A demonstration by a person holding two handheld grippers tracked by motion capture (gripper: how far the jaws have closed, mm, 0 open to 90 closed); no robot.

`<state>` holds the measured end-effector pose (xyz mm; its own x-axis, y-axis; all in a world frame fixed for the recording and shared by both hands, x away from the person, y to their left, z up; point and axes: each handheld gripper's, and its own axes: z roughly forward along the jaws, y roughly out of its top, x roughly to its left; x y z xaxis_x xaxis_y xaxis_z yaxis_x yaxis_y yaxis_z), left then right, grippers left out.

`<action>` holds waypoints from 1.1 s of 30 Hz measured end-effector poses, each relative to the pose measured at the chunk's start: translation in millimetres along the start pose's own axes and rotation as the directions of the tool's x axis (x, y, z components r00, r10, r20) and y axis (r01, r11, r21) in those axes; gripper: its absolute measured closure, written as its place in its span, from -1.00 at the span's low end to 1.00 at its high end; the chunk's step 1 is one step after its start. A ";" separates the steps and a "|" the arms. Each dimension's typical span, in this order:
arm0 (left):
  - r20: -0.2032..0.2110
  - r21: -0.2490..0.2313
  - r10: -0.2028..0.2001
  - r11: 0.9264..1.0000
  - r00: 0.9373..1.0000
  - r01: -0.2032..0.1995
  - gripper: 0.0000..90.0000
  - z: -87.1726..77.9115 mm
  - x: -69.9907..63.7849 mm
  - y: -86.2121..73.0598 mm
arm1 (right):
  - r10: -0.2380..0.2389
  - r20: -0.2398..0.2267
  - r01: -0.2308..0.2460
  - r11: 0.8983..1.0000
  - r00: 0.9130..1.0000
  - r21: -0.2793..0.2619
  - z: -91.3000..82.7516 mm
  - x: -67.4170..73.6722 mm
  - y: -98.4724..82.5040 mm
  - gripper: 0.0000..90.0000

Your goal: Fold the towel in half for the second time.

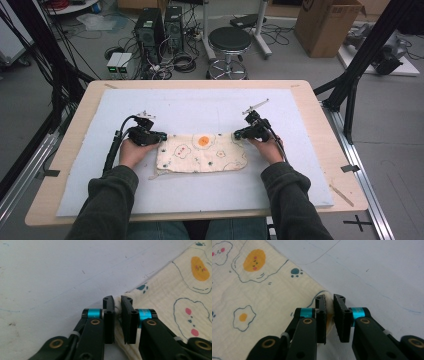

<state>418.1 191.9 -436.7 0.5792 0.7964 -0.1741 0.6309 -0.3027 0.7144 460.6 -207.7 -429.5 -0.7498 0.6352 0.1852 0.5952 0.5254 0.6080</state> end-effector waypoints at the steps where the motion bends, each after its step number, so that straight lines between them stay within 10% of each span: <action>1: -0.001 -0.005 -0.001 1.000 1.000 0.001 0.86 -0.3 0.2 0.2 | 0.000 -0.003 -0.001 1.000 1.000 -0.001 0.0 -0.4 0.2 0.84; 13: -0.012 -0.153 -0.050 0.987 0.999 0.048 0.90 -14.6 9.0 11.4 | 0.028 0.010 -0.027 0.993 1.000 -0.117 -14.8 -3.5 5.1 0.86; 33: -0.015 -0.125 -0.036 0.992 0.999 0.034 0.90 -10.2 8.0 11.0 | 0.121 -0.031 -0.124 0.981 0.992 -0.147 -8.2 -13.7 2.1 0.85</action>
<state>424.4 200.3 -423.4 0.5482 0.8146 -0.1894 0.5808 -0.2079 0.7870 469.7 -220.0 -424.5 -0.6809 0.6762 0.2811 0.6348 0.3536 0.6870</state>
